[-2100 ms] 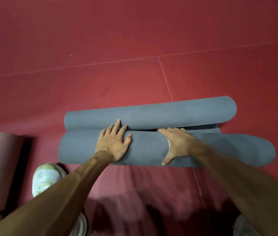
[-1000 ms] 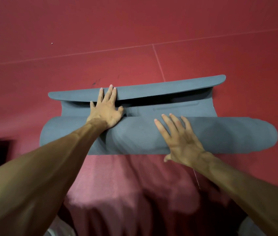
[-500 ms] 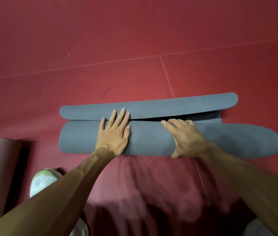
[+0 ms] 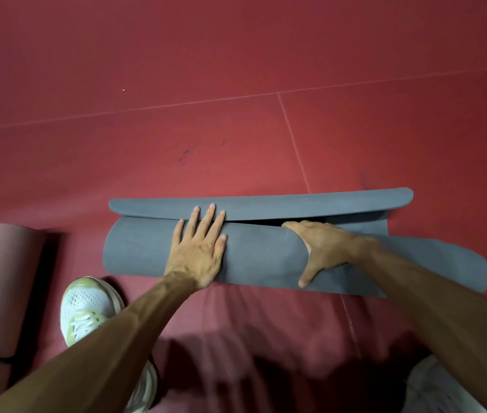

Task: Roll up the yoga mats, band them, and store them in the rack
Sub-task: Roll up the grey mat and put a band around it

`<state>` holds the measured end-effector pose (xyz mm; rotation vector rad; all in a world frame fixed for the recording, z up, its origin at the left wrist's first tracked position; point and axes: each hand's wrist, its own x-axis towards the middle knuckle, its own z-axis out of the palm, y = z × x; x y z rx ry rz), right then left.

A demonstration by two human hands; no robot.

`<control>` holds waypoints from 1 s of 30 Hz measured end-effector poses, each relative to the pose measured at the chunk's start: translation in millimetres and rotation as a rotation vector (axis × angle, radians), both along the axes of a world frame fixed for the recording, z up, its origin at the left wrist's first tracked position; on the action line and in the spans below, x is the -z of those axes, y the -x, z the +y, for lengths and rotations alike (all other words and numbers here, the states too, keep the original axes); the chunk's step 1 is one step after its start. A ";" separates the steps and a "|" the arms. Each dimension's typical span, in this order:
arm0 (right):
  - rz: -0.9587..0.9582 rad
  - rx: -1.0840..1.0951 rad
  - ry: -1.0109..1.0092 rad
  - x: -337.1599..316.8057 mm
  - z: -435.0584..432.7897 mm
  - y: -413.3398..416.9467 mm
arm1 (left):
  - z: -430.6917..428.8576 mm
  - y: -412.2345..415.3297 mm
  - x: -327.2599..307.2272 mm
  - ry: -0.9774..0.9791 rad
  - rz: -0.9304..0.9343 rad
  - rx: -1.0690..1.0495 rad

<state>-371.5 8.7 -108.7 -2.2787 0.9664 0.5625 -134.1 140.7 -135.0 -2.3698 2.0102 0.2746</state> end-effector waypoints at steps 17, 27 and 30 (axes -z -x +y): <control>-0.099 0.016 0.624 30.7 41.5 4.3 | -90.4 -20.5 0.9 -0.131 0.032 -0.076; 0.086 -0.025 0.541 15.5 0.9 -16.4 | -121.7 -28.6 4.8 -0.129 0.044 -0.085; 0.103 -0.040 0.532 10.2 -5.6 -21.1 | -114.1 -25.4 5.6 -0.110 0.010 -0.105</control>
